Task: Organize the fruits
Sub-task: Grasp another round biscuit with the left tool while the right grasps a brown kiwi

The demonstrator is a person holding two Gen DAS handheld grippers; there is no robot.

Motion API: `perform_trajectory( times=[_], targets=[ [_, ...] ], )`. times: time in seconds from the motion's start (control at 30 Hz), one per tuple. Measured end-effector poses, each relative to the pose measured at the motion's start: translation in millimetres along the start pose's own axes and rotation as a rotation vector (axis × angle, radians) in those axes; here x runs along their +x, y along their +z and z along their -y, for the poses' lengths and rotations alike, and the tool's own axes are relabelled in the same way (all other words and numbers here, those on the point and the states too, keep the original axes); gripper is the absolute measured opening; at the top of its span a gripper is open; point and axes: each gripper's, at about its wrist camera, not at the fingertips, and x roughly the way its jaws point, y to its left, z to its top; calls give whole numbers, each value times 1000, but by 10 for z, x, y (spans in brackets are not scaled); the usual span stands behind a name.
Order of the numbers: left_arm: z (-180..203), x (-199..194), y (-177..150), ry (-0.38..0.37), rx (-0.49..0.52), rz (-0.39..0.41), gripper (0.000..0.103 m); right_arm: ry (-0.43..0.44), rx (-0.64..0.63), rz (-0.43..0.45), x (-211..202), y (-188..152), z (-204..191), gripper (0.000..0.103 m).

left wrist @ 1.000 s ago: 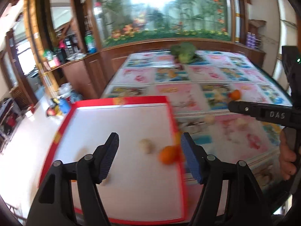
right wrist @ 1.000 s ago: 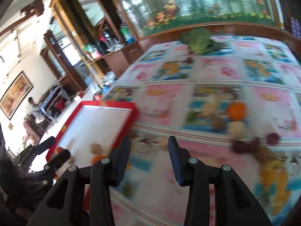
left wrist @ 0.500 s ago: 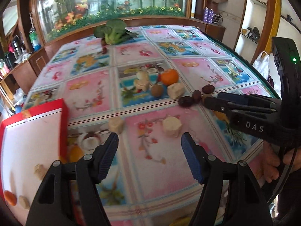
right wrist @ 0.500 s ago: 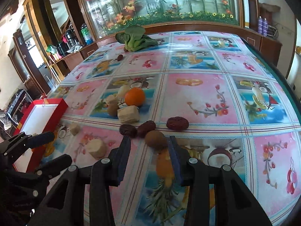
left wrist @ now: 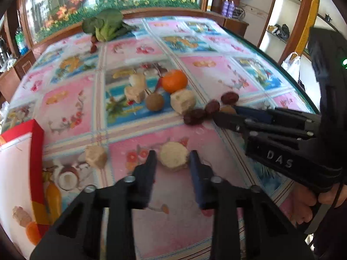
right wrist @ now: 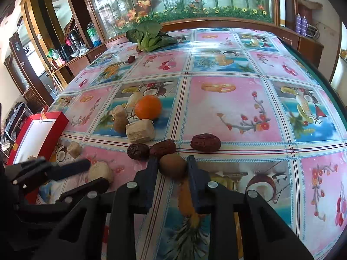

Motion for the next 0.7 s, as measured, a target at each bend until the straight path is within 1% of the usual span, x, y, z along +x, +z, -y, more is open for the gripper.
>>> perform_trajectory(
  times=[0.13,0.23,0.3,0.4,0.47,0.57,0.6,0.7],
  targets=[
    [15,20,-3,-5,-4,9,30,2,1,4,-6,-6,10,26],
    [-12,26,-3,-18,-31,9,30,4,5,6,-9,-5,18,26],
    [-13,13,-20,-11,-46,10,30,8,9,8,-16,-3,26,26],
    [-67,-146,-57,9,-69,36,30,20,15,12,-26,-2,36,26],
    [-103,-330,-83,39,-71,74,30,30,21,29,-65,-3,38,26],
    [-200,-618,-124,93,-73,139,30,66,45,70,-168,-14,13,26],
    [-268,-735,-149,114,-84,164,30,88,59,81,-201,-21,-5,26],
    [-492,-982,-233,188,-122,199,30,185,83,78,-239,-47,-187,26]
  ],
)
